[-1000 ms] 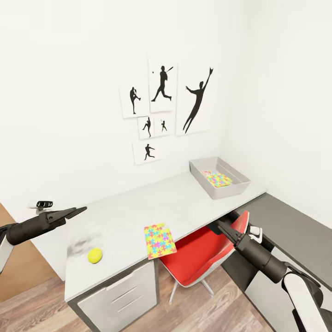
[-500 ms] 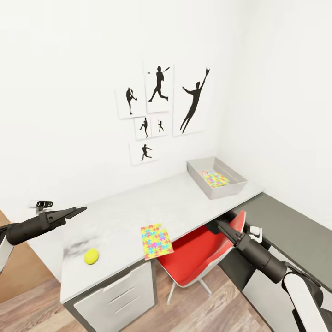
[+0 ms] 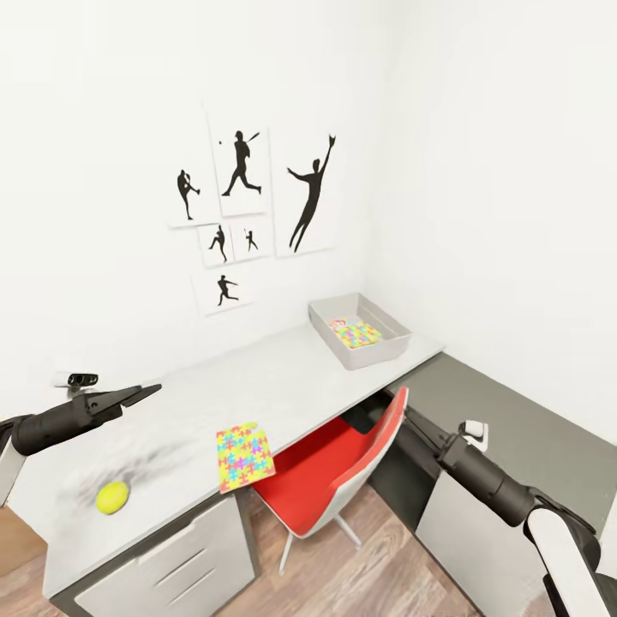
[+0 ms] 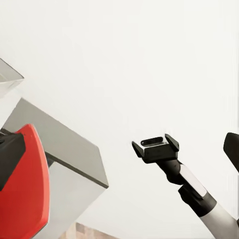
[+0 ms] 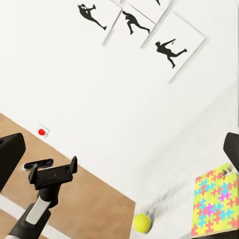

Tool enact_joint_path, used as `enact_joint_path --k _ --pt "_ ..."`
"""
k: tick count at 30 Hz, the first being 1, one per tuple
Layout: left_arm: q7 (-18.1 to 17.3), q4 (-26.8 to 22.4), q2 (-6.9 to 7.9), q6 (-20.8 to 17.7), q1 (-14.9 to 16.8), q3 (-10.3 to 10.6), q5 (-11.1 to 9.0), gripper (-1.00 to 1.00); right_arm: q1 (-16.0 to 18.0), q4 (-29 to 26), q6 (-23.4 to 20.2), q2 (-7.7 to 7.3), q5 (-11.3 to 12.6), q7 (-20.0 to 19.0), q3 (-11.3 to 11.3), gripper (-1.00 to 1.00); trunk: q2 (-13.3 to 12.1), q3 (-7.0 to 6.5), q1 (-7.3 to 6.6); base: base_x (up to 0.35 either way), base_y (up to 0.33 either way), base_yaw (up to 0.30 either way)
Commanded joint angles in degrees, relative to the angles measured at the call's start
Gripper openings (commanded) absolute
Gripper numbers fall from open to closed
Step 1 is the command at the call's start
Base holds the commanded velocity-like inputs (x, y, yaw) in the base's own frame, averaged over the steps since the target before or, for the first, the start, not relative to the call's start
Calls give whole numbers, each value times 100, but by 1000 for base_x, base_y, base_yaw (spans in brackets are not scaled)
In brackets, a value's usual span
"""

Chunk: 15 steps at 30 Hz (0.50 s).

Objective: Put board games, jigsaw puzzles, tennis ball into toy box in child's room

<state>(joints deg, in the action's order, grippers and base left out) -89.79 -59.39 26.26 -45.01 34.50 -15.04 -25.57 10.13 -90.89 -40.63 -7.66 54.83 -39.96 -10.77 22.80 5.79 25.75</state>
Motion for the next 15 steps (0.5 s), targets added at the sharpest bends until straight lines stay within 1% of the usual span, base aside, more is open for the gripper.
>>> enact_joint_path --k 1,4,8,15 --pt "-21 -2 2 -61 4 1 0 100 6 1 -35 0 22 -39 -4 100 12 5 4 0 -143 -171" --pt "-21 -3 2 -61 1 1 2 100 6 1 -34 1 20 -85 -4 100 12 -20 4 0 -197 -116" --pt "-21 -3 2 -61 3 2 1 100 6 1 -30 1 19 -102 -4 100 12 -57 4 0 -188 -35" --pt "-21 -2 0 -61 4 3 4 100 6 1 -33 1 19 -108 -4 100 12 -107 4 0 -53 -5"
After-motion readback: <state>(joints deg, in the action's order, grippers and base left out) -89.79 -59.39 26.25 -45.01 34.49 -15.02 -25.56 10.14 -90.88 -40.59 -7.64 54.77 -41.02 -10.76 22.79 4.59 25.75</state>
